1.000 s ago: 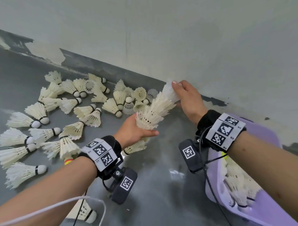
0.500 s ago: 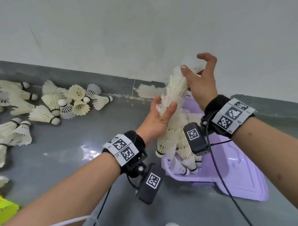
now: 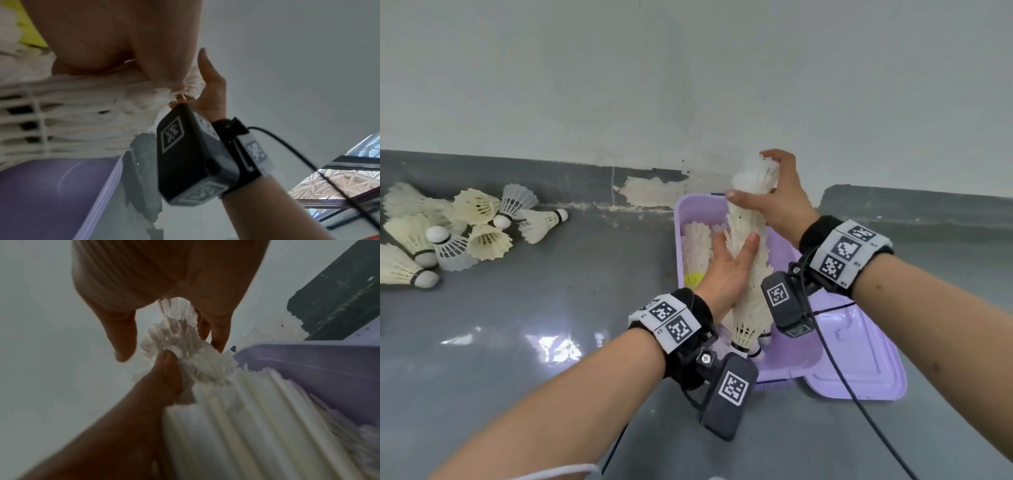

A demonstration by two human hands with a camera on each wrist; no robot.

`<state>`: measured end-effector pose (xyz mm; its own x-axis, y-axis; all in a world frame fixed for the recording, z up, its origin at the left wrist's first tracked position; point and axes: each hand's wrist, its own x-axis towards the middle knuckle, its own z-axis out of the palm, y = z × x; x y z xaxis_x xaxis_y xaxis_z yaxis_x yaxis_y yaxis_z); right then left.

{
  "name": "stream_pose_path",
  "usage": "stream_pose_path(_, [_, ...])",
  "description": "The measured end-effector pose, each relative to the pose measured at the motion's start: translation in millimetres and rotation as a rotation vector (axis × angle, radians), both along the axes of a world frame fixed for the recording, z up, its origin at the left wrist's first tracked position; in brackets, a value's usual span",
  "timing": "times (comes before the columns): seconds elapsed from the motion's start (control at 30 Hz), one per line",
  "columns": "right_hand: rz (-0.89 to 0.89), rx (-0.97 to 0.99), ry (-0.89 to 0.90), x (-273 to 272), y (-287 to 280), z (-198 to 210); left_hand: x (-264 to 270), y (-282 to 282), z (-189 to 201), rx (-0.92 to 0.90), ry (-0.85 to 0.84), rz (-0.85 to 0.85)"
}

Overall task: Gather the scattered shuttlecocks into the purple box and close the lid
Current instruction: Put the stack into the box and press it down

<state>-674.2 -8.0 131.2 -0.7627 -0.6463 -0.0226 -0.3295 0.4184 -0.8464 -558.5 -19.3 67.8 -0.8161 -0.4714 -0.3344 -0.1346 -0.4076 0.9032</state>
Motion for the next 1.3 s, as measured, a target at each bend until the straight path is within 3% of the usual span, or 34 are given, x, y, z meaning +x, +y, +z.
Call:
stream_pose_path(0.17, [0.029, 0.126, 0.059, -16, 13, -32, -15, 22, -27, -0.034, -0.128, -0.025])
stream_pose_path(0.23, [0.061, 0.178, 0.080, -21, 16, -42, -24, 26, -41, 0.038, -0.224, -0.052])
stream_pose_path(0.37, [0.130, 0.281, 0.171, -30, 20, -57, -57, 32, -91, 0.145, -0.240, -0.098])
stream_pose_path(0.5, [0.246, 0.392, 0.303, -38, 23, -77, -44, 29, -67, -0.025, -0.267, -0.179])
stream_pose_path(0.7, [0.320, 0.704, 0.599, -49, 26, -85, -32, 20, -58, -0.522, -0.371, -0.217])
stream_pose_path(0.87, [0.324, 0.921, 0.565, -37, 14, -95, -34, 9, -48, -0.692, -0.401, -0.311])
stream_pose_path(1.03, [0.314, 0.897, 0.532, -30, 13, -92, -26, -9, -40, -0.527, -0.360, -0.430])
stream_pose_path(1.13, [0.291, 0.839, 0.563, -25, 13, -83, -13, -18, -29, -0.548, -0.327, -0.491])
stream_pose_path(1.3, [0.230, 0.655, 0.608, -5, -3, -60, 7, -32, -15, -0.558, -0.281, -0.339])
